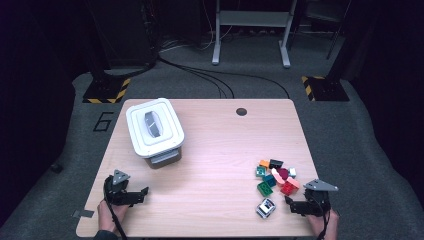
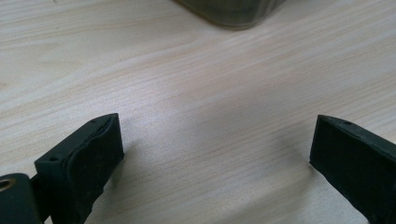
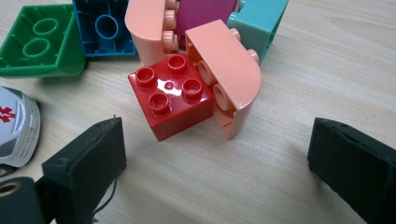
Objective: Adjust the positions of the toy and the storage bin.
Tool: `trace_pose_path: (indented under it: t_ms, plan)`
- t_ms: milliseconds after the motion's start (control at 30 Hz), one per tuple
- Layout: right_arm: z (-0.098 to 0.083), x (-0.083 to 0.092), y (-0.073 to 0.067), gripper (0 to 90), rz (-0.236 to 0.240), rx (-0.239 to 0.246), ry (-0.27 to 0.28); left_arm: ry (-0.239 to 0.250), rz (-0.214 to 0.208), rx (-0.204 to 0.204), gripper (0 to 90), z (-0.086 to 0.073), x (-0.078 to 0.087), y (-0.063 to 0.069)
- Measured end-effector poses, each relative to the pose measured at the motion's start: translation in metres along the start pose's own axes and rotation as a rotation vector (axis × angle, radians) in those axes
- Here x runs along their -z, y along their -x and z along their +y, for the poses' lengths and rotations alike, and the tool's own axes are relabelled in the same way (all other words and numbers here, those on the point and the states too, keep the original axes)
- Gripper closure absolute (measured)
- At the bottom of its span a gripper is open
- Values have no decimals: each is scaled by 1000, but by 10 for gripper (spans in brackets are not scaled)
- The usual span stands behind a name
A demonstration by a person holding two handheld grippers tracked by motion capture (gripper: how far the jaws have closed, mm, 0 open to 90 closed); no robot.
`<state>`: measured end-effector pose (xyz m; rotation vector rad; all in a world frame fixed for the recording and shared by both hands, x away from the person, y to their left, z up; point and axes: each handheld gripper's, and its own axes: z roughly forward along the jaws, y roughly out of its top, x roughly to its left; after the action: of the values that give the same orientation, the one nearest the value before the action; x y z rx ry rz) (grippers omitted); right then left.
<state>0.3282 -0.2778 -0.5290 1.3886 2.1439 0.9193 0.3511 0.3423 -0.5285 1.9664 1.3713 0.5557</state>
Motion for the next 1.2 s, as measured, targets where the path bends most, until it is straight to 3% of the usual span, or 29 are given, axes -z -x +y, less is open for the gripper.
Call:
trace_pose_path:
  t_ms: [67,233,567,833,1100,1200]
  plan:
    - [0,0,0,36,-2,1,4,-11,-7,-6,27,4,4,0]
    - [0,0,0,36,-3,0,3,18,-15,-11,27,17,15,3]
    - [0,0,0,34,0,1,-1,56,6,-26,31,50,35,7]
    - [0,0,0,34,0,2,0,71,-1,-41,30,76,51,10]
    - [0,0,0,34,0,1,1,107,8,-60,24,109,63,15]
    - [0,0,0,34,0,1,1,116,17,-79,24,128,62,16]
